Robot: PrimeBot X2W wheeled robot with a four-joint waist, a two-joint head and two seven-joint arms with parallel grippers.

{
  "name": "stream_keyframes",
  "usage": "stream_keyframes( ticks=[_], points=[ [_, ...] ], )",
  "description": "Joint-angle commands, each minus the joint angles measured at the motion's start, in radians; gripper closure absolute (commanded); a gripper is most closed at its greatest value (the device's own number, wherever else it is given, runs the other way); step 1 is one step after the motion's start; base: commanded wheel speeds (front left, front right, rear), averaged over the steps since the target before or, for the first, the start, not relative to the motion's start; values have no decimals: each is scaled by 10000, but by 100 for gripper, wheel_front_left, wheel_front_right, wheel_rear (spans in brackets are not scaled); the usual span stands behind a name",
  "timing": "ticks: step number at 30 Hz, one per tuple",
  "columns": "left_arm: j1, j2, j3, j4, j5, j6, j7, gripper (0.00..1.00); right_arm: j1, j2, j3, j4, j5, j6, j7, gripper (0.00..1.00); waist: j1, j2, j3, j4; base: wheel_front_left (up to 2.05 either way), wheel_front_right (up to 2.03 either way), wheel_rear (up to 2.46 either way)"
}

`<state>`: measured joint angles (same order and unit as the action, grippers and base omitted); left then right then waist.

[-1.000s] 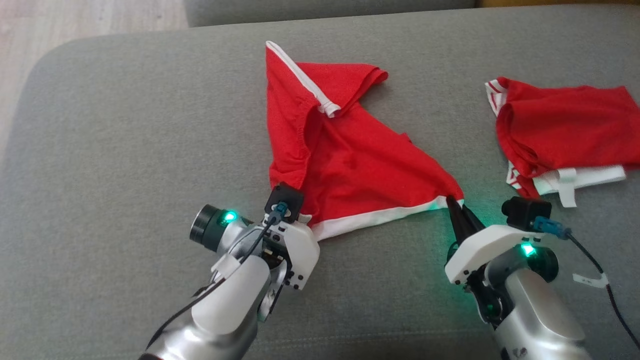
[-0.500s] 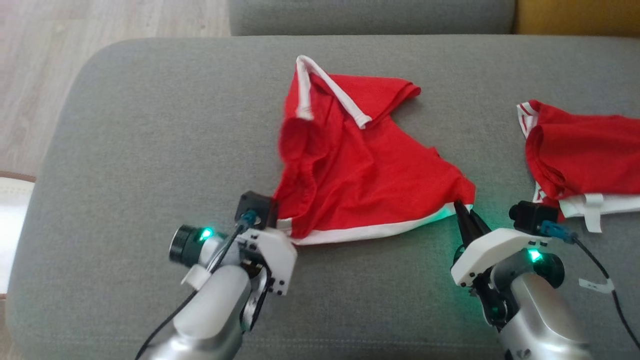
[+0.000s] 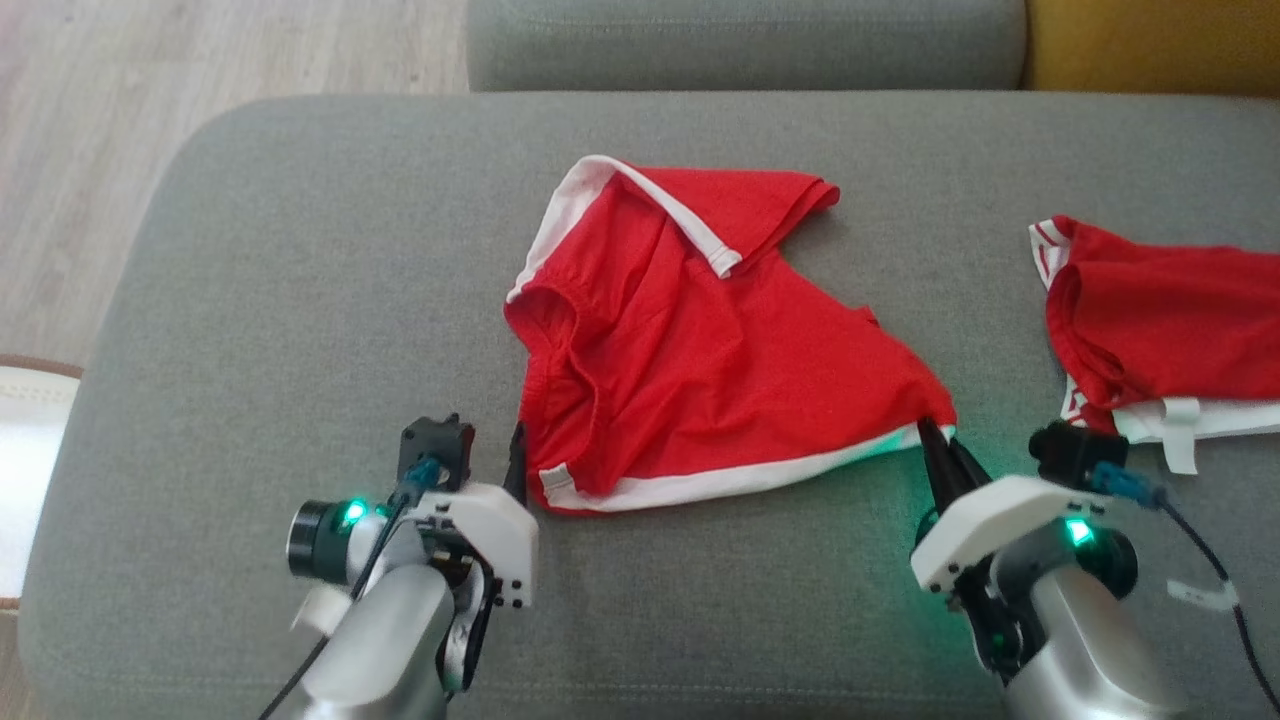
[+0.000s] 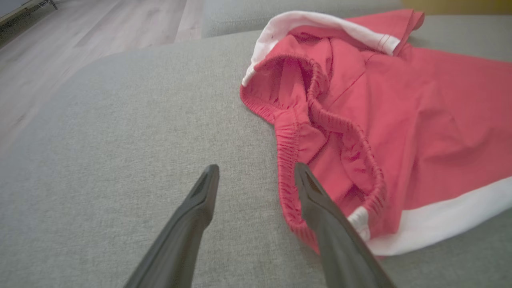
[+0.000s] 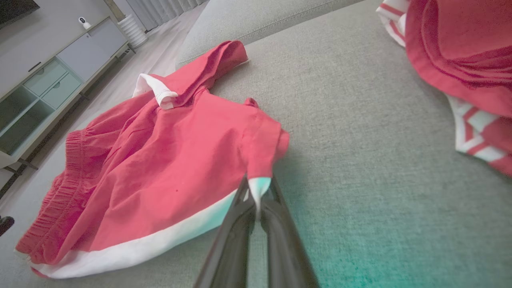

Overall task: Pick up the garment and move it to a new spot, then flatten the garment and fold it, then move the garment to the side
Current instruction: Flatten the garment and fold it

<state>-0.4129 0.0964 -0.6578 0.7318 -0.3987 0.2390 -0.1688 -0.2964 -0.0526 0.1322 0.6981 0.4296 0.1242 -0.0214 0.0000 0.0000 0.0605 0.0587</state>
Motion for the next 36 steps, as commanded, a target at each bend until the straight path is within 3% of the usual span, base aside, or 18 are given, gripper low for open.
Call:
stream_keyframes(
  ticks=[1, 9, 10, 11, 12, 18, 24, 31, 36],
  points=[
    [-238, 219, 385, -422, -38, 17, -275, 0, -93, 24, 178, -395, -15, 65, -64, 100, 0, 0, -112, 31, 0, 0, 0],
    [880, 556, 1069, -2260, -297, -43, -907, 0, 576, 24, 151, -784, 71, 65, -177, 100, 0, 0, -608, 181, 0, 0, 0],
    [1066, 604, 1182, -2590, -266, -2, -916, 0, 650, 24, 110, -842, 1, 65, -251, 95, 0, 0, -659, 216, 0, 0, 0],
    [1259, 642, 1303, -2972, -198, 41, -920, 0, 731, 24, 52, -884, -64, 65, -301, 25, 0, 0, -717, 252, 0, 0, 0],
    [1470, 664, 1399, -3338, -131, 45, -922, 0, 808, 24, 5, -932, -119, 65, -336, 0, 0, 0, -769, 285, 0, 0, 0],
    [2413, 704, 1601, -4585, 247, -135, -926, 0, 1180, 24, -294, -1350, -342, 65, -462, 0, 0, 0, -885, 394, 0, 0, 0],
    [2596, 877, 1328, -4625, 734, -509, -928, 0, 1435, 24, -603, -1905, -425, 65, -426, 0, 0, 0, -856, 299, 0, 0, 0],
    [1828, 1385, 161, -4026, 1237, -1786, 271, 0, 1466, 24, -818, -2396, -535, 65, -295, 0, 0, 0, -585, -20, 0, 0, 0],
    [1105, 1715, -239, -3614, 1626, -2172, 1086, 0, 1440, 24, -978, -2516, -520, 65, -298, 0, 0, 0, -384, -221, 0, 0, 0]
  ],
)
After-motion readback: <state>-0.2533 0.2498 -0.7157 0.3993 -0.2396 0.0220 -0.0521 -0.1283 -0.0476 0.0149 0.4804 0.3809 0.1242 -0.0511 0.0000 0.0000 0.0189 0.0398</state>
